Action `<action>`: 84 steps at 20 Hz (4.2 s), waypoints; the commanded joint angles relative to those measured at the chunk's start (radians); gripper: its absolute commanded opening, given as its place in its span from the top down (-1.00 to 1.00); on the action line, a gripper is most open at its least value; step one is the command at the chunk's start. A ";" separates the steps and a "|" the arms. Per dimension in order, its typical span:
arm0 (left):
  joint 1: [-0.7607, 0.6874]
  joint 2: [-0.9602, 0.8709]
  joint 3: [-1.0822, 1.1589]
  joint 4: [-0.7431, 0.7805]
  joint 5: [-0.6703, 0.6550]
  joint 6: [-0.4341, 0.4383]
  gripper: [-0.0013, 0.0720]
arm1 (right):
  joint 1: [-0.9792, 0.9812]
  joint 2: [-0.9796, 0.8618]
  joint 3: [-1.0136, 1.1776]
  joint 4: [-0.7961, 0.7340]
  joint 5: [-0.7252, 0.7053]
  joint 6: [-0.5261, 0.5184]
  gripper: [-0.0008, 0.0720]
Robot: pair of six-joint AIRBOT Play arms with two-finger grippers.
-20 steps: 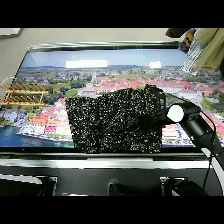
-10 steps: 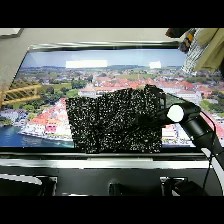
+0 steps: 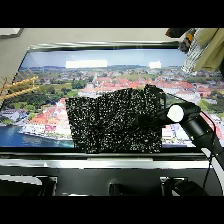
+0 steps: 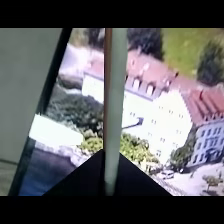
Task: Fold the clothes and pants, and hang the long-sleeved shirts on hangers.
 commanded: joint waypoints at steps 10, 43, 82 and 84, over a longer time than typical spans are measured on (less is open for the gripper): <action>-0.138 0.306 0.127 -0.039 0.136 -0.158 0.89 | 0.000 0.000 0.000 -0.001 0.012 0.000 0.87; -1.337 1.455 -0.934 -0.097 -0.509 -0.158 0.89 | 0.000 -0.002 0.000 -0.322 0.114 0.289 0.88; -1.337 1.371 -0.935 -0.061 -0.446 -0.053 0.89 | 0.000 0.005 0.003 -0.304 0.053 0.261 0.88; -1.337 1.351 -0.935 -0.069 -0.430 -0.047 0.89 | 0.000 0.005 0.016 -0.281 0.054 0.229 0.88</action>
